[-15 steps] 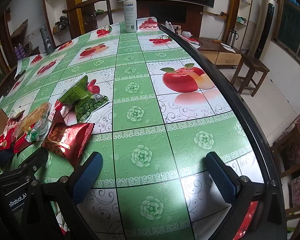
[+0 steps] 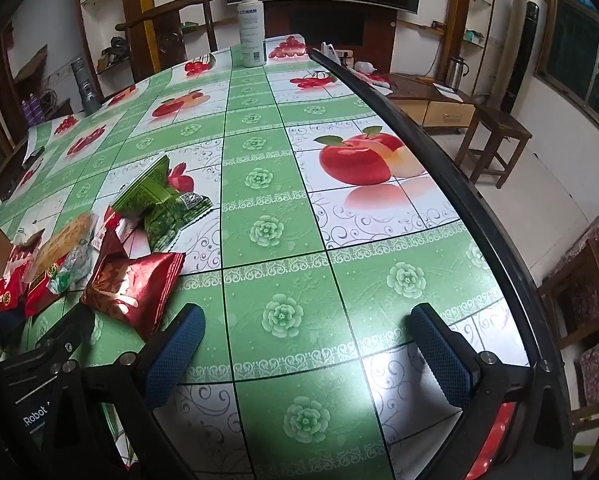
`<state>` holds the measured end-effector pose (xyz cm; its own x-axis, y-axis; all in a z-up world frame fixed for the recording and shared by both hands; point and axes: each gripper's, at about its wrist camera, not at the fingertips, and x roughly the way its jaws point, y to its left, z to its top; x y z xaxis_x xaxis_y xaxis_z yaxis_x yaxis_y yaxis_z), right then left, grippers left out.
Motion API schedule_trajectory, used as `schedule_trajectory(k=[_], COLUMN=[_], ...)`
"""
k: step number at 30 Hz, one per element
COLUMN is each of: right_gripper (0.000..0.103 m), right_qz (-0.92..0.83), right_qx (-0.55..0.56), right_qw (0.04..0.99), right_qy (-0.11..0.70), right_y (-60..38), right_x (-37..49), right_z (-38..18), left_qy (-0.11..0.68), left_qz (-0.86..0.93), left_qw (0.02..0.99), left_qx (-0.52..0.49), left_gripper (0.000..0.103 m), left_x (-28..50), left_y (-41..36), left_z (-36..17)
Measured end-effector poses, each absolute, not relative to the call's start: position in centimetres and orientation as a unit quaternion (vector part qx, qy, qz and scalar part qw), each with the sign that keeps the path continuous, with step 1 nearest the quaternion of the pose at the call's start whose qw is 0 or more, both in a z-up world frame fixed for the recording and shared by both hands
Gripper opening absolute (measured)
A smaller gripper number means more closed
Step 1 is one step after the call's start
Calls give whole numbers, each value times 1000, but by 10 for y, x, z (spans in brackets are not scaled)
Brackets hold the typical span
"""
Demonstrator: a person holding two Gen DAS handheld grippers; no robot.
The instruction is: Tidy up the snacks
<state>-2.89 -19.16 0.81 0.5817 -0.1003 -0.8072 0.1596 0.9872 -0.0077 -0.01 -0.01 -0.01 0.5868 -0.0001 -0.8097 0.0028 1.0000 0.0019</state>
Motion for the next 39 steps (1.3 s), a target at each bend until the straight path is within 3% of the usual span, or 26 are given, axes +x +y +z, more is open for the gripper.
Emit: schedule_trajectory(k=[26,30,39], right_gripper=[103,103,103], right_qz=[-72,-72,-71], right_qx=[31,31,33], right_qw=[889,889,888], right_qy=[452,452,453], right_y=[-189,-190,-189], right_x=[-26,-26,-26], right_z=[8,8,8], left_qy=[480,489,336], left_qz=[-47,-91,-137], left_qw=[876,867,929], left_qx=[21,-28,-71], left_gripper=[103,90,90], left_x=[-7,-24,-104], left_y=[-5,4,64], left_z=[3,17,111])
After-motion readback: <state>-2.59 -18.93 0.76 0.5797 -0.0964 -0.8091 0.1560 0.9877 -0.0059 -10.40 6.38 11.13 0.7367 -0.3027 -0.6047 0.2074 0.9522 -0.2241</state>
